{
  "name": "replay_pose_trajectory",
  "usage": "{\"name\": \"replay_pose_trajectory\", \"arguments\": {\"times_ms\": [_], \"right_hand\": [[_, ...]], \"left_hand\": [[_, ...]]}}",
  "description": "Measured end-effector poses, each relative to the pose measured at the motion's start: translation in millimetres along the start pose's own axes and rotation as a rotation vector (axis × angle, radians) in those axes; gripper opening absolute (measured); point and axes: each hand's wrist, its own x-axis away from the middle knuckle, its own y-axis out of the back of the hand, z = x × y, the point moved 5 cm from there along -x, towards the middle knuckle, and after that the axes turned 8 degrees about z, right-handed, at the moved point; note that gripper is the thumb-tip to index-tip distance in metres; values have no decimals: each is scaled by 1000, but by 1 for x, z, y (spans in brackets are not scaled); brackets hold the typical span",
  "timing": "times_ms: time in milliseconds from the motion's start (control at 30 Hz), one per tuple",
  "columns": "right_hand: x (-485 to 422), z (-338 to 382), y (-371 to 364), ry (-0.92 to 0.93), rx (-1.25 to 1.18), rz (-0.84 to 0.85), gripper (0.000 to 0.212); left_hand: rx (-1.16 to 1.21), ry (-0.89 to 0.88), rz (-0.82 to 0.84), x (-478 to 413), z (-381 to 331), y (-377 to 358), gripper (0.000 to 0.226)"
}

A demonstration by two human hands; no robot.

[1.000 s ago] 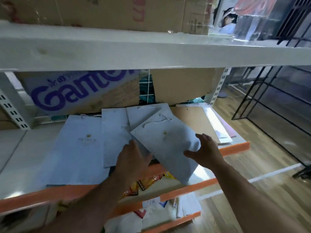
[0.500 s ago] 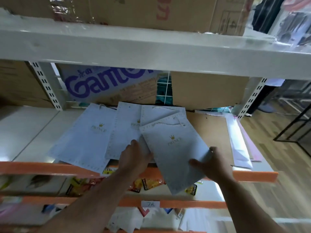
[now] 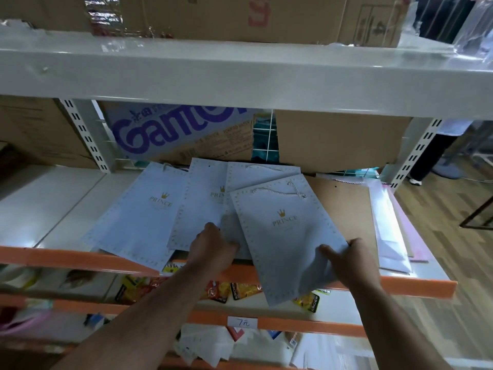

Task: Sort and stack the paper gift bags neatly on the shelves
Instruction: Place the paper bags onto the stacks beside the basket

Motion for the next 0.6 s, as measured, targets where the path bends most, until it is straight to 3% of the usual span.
{"name": "replay_pose_trajectory", "arguments": {"times_ms": [133,300,600], "right_hand": [[-4,0,9,42,-77,34,33],[3,6,25,41,-379,161,4],[39,40,3,48,-775,333,13]], "left_hand": [[122,23,47,-4,0,5,29],[517,65,113,4,-6,11,17],[778,33,37,28,32,48,24]]}}
